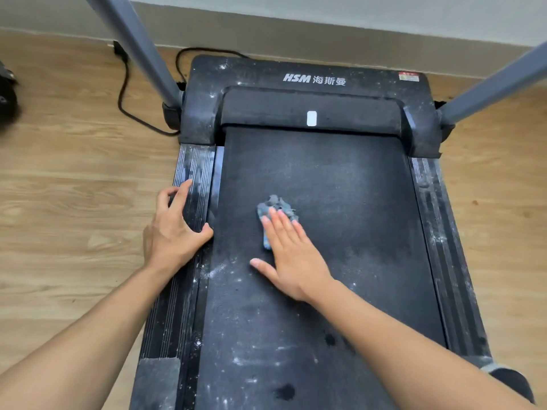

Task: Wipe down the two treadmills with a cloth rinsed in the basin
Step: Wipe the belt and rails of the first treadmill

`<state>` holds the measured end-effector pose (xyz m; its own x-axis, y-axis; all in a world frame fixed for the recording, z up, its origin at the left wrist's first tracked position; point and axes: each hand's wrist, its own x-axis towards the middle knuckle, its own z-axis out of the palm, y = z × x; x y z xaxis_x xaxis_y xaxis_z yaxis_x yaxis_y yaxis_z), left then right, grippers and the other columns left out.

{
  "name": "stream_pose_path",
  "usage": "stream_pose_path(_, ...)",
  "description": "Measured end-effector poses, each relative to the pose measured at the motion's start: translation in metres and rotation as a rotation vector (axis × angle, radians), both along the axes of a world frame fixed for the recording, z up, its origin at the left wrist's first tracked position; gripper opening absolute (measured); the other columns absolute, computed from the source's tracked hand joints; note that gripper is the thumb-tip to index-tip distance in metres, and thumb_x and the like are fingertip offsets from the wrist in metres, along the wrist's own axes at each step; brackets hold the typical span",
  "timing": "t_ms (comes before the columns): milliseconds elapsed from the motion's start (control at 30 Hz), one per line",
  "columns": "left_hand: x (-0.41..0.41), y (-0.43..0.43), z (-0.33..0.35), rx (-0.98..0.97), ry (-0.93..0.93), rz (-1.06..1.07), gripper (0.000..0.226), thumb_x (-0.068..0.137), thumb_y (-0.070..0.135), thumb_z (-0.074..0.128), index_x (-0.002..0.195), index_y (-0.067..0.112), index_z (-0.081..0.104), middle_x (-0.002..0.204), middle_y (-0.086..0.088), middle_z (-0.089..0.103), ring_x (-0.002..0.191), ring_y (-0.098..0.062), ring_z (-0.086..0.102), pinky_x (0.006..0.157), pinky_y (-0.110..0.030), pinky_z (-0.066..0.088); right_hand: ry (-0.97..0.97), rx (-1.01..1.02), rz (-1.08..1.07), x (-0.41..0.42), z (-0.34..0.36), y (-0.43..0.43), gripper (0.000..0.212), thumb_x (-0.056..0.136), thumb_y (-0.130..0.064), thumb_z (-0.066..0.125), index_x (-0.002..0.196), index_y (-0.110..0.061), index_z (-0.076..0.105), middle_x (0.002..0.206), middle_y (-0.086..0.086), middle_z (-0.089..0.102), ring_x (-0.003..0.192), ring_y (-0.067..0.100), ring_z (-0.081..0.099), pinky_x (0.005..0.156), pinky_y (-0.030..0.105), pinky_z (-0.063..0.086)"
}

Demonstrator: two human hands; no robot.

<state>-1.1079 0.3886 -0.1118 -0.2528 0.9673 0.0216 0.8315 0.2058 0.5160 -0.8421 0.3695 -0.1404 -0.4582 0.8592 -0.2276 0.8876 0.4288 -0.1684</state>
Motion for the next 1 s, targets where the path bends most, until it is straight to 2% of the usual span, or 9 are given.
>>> stream_pose_path(200, 0.008, 0.002, -0.001, -0.019, -0.021, 0.012, 0.101, 0.07, 0.03, 0.085, 0.156, 0.046, 0.035, 0.141, 0.013, 0.042, 0.092, -0.029, 0.067, 0.076, -0.046, 0.056, -0.03, -0.04, -0.66, 0.179, 0.006, -0.015, 0.1, 0.097, -0.08, 0.018, 0.167, -0.014, -0.01, 0.174, 0.008, -0.016, 0.161, 0.02, -0.016, 0.132, 0.045, -0.001)
stream_pose_path(300, 0.01, 0.0, -0.001, -0.025, -0.03, -0.012, 0.102, 0.07, 0.029, 0.085, 0.156, 0.047, 0.035, 0.143, 0.014, 0.042, 0.094, -0.028, 0.066, 0.076, -0.046, 0.057, 0.057, -0.019, -0.853, 0.177, 0.007, -0.021, 0.113, 0.089, -0.089, 0.008, 0.166, -0.007, -0.003, 0.174, 0.016, -0.008, 0.162, 0.028, -0.004, 0.131, 0.048, 0.001)
stream_pose_path(367, 0.009, 0.0, -0.001, -0.025, -0.039, -0.01, 0.1, 0.069, 0.029, 0.084, 0.155, 0.048, 0.036, 0.143, 0.014, 0.042, 0.097, -0.027, 0.066, 0.077, -0.046, 0.057, 0.142, -0.043, -0.958, 0.14, 0.01, -0.016, 0.126, 0.08, -0.096, 0.001, 0.165, -0.003, -0.002, 0.173, 0.021, -0.006, 0.162, 0.032, -0.006, 0.13, 0.051, -0.002)
stream_pose_path(433, 0.01, -0.001, -0.001, -0.034, -0.04, -0.006, 0.099, 0.069, 0.029, 0.083, 0.154, 0.05, 0.036, 0.143, 0.015, 0.042, 0.099, -0.025, 0.066, 0.077, -0.044, 0.057, 0.122, -0.07, -0.874, 0.089, 0.007, -0.023, 0.122, 0.084, -0.093, 0.009, 0.165, -0.003, -0.008, 0.172, 0.021, -0.014, 0.16, 0.031, -0.017, 0.129, 0.051, -0.007)
stream_pose_path(533, 0.013, 0.0, -0.002, -0.034, -0.061, 0.013, 0.095, 0.07, 0.027, 0.082, 0.153, 0.048, 0.04, 0.144, 0.014, 0.044, 0.109, -0.023, 0.065, 0.081, -0.041, 0.057, 0.067, -0.088, -0.478, -0.003, 0.004, -0.048, 0.113, 0.092, -0.087, 0.019, 0.162, -0.008, -0.02, 0.168, 0.015, -0.032, 0.155, 0.027, -0.034, 0.127, 0.048, -0.017)
stream_pose_path(600, 0.012, 0.0, -0.003, -0.012, -0.088, 0.025, 0.091, 0.071, 0.023, 0.081, 0.152, 0.044, 0.046, 0.145, 0.013, 0.045, 0.116, -0.021, 0.063, 0.086, -0.042, 0.057, 0.07, -0.13, -0.121, -0.053, 0.003, -0.057, 0.104, 0.098, -0.079, 0.023, 0.163, -0.011, -0.019, 0.168, 0.011, -0.034, 0.154, 0.024, -0.036, 0.129, 0.048, -0.014)
stream_pose_path(667, 0.009, 0.001, -0.005, 0.024, -0.113, 0.013, 0.086, 0.07, 0.022, 0.079, 0.149, 0.039, 0.051, 0.15, 0.01, 0.046, 0.127, -0.021, 0.059, 0.096, -0.044, 0.056, 0.044, -0.137, 0.089, -0.071, 0.004, -0.054, 0.092, 0.103, -0.07, 0.023, 0.165, -0.012, -0.012, 0.17, 0.009, -0.028, 0.156, 0.022, -0.03, 0.131, 0.048, -0.005)
stream_pose_path(833, 0.0, -0.004, -0.025, -0.001, -0.071, -0.059, 0.076, 0.078, 0.032, 0.066, 0.152, 0.025, 0.05, 0.163, -0.003, 0.039, 0.148, -0.034, 0.041, 0.114, -0.054, 0.044, -0.099, -0.145, 0.208, -0.057, 0.007, -0.046, 0.095, 0.099, -0.073, 0.019, 0.166, -0.012, -0.011, 0.173, 0.009, -0.02, 0.16, 0.024, -0.02, 0.131, 0.045, -0.002)
stream_pose_path(1000, 0.001, -0.009, -0.034, -0.004, 0.052, -0.134, 0.07, 0.094, 0.029, 0.063, 0.158, 0.011, 0.042, 0.171, -0.008, 0.029, 0.157, -0.044, 0.024, 0.116, -0.059, 0.038, -0.135, -0.097, 0.129, -0.072, 0.004, -0.059, 0.094, 0.101, -0.073, 0.016, 0.162, -0.011, -0.019, 0.169, 0.012, -0.028, 0.157, 0.028, -0.027, 0.13, 0.048, -0.009)
